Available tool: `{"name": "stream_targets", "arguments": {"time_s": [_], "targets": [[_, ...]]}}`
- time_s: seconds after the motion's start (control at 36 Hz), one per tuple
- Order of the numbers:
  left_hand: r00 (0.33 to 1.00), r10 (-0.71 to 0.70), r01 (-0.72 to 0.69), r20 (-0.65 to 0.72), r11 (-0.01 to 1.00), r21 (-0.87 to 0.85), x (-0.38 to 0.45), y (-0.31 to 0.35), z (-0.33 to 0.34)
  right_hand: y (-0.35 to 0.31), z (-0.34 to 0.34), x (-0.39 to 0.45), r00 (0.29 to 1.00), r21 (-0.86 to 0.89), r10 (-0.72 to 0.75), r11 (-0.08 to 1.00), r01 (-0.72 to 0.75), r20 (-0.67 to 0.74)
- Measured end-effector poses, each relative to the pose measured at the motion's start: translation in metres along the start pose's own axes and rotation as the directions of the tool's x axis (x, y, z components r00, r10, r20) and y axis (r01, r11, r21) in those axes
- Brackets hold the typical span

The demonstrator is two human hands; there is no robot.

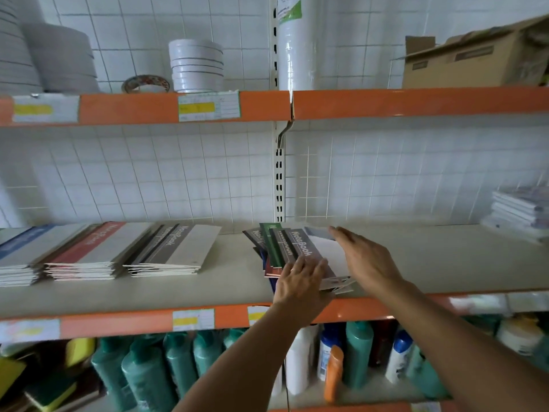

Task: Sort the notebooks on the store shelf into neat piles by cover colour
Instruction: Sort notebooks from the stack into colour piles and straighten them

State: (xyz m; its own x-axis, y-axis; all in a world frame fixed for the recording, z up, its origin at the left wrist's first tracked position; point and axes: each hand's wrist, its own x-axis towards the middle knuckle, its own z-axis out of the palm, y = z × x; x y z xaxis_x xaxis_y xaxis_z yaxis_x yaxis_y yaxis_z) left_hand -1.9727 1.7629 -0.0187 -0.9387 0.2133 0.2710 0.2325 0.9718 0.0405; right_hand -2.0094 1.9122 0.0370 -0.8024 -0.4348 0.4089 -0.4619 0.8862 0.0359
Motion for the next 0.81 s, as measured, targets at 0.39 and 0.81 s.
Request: {"name": "stream_targets", "arguments": {"time_s": [0.39, 0.81], "targets": [[0.997, -0.036, 0.046, -0.062, 0.985, 0.165, -0.022, -0.02, -0.019, -0.006, 0.019, 0.002, 0.983, 0.166, -0.113, 0.977, 0.137, -0.145], [0.911, -0.249, 0.308, -0.328, 0.941, 0.14, -0.088, -0.162, -0.072, -0.092, 0.007, 0.049, 0.979, 0.132, -0.183, 0.972, 0.195, -0.095]]}}
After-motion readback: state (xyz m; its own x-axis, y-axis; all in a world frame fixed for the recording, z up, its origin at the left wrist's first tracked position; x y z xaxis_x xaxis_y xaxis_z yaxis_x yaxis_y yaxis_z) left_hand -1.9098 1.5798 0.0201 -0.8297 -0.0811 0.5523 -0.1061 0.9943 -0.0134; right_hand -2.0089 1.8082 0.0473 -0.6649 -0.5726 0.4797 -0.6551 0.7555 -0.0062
